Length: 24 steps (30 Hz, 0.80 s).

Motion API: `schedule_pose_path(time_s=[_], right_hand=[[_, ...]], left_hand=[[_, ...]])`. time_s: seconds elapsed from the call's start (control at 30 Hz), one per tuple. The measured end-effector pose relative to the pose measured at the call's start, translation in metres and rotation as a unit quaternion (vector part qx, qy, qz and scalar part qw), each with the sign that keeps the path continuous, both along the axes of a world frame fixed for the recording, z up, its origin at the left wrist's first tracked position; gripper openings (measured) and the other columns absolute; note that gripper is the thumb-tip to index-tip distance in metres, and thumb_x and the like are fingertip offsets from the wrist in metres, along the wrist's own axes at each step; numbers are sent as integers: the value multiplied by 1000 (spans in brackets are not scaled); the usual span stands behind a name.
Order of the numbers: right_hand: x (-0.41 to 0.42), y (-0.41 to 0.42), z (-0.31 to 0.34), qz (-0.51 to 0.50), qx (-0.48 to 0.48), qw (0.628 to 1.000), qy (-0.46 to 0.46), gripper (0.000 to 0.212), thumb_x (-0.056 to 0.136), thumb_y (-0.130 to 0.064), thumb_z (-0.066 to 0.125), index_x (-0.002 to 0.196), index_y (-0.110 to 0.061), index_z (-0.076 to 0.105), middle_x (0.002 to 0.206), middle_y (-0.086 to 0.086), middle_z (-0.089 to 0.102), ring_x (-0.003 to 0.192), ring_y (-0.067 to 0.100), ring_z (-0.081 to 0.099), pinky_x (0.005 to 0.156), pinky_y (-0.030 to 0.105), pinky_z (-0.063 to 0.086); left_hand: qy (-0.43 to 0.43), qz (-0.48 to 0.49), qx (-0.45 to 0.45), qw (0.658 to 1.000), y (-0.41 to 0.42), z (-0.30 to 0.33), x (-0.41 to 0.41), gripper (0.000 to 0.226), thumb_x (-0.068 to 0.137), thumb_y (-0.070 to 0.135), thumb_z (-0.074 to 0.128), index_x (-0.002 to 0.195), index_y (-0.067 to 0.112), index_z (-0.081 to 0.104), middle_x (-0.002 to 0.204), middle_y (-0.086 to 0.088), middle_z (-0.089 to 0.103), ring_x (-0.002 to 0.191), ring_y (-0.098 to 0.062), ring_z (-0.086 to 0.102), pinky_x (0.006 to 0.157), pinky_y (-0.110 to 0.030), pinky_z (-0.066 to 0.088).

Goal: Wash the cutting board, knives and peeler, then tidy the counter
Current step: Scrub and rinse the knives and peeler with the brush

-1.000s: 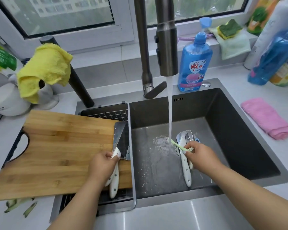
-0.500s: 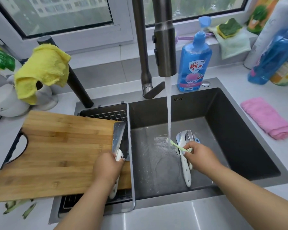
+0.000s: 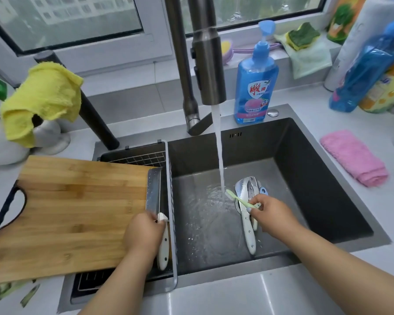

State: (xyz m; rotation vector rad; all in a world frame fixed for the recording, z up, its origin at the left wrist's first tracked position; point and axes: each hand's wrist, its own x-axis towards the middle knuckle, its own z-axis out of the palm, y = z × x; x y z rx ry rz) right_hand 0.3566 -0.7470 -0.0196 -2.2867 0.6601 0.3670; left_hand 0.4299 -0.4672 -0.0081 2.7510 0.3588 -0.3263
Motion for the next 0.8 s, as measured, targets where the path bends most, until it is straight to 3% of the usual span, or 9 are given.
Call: schedule_pose_path(time_s=[0.13,0.23,0.33,0.43,0.6,0.73,0.8], right_hand=[[-3,-8,1,-15,9,1000,2,7,91,-35,57,89,-29,60,65,-3,64,51,15,61,53,26,45],[-4,-15,1,-31,20,999,1,6,91,-34,58,90,-29,61,70,-2,69,57,17,63,59,30,50],[-6,-23,-1,-48,29,998,-2,6,90,-35,58,90,-29,61,72,-1,69,62,21,65,66,35,54],[-7,-31,-1,-56,27,998,-4,6,89,-35,58,90,-30,61,75,1,69,65,25,67,63,34,53],[-6,-44,-7,-75,44,996,-7,7,90,-31,57,91,-27,62,78,3,67,69,28,66,66,37,54],[-2,-55,-19,-82,34,996,-1,6,89,-31,57,94,-28,61,72,-6,59,71,23,64,67,35,55],[0,-58,-23,-84,37,996,-1,7,89,-31,57,95,-29,61,72,-7,58,70,22,64,65,33,54]], left_hand=[[-118,11,-72,990,-13,24,8,17,93,28,55,83,18,63,70,3,61,59,-10,52,47,-24,29],[-149,-40,-151,976,-45,35,13,21,93,27,53,75,19,60,71,1,61,63,-16,56,52,-27,38],[-58,-102,-182,976,-89,26,15,24,91,29,55,71,17,60,68,3,61,68,-19,58,62,-30,46],[27,-119,-199,972,-128,2,19,28,86,25,54,60,13,53,61,0,58,64,-25,56,60,-29,44],[140,-98,-222,960,-169,-54,25,21,83,21,52,78,8,67,84,-14,71,82,-33,69,77,-41,59],[236,-100,-213,943,-191,-99,22,19,84,14,57,67,7,61,66,-15,63,62,-30,63,68,-46,57],[262,-105,-192,940,-200,-112,17,16,85,21,65,79,6,66,74,-18,66,67,-32,68,69,-45,58]])
